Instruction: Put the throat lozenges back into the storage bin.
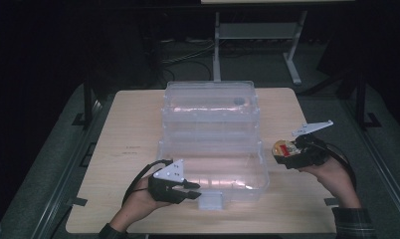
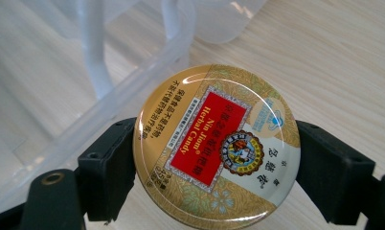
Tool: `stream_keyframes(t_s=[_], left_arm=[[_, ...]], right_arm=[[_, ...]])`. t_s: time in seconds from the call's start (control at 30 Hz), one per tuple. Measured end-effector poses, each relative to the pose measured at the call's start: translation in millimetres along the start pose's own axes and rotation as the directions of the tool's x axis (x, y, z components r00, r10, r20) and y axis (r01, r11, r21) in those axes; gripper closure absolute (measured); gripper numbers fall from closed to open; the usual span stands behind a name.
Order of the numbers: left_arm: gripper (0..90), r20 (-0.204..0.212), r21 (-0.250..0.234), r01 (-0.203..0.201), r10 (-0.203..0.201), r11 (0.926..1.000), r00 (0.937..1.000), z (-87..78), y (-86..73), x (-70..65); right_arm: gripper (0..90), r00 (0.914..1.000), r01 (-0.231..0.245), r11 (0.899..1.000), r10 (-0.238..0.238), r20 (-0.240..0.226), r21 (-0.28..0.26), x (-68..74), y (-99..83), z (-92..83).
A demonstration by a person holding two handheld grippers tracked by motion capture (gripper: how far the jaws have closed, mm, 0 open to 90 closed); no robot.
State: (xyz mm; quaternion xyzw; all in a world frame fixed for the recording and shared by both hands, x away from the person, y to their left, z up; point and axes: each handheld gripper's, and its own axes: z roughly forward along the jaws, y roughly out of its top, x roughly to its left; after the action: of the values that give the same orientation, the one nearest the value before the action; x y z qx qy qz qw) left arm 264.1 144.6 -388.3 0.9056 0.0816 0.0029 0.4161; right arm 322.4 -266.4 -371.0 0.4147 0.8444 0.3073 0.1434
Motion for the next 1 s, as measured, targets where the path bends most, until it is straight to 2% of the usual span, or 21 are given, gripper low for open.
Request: stream_keyframes(t_s=[0.07, 0.43, 0.7, 1.0], left_arm=[[71.9, -0.001, 0.000, -0.001, 0.001, 1.0000, 1.0000, 0.0, 0.0, 0.0], [71.9, -0.002, 0.000, 0.000, 0.000, 1.0000, 1.0000, 0.0, 0.0, 0.0], [71.9, -0.003, 0.000, 0.000, 0.000, 1.0000, 1.0000, 0.0, 0.0, 0.0], [71.9, -0.001, 0.000, 0.001, -0.001, 1.0000, 1.0000, 0.0, 0.0, -0.2]], right_arm=[[20.2, 0.9998, 0.017, 1.000, -0.017, -0.010, -0.009, 4.7, 0.5, -3.6], [20.2, 0.9979, 0.045, 0.999, -0.046, -0.046, -0.021, 21.0, 0.3, -17.4], [20.2, 0.9927, 0.090, 0.995, -0.092, -0.077, -0.029, 37.1, 2.2, -18.5], [20.2, 0.9872, 0.120, 0.992, -0.123, -0.102, -0.035, 50.1, 6.9, -20.3]])
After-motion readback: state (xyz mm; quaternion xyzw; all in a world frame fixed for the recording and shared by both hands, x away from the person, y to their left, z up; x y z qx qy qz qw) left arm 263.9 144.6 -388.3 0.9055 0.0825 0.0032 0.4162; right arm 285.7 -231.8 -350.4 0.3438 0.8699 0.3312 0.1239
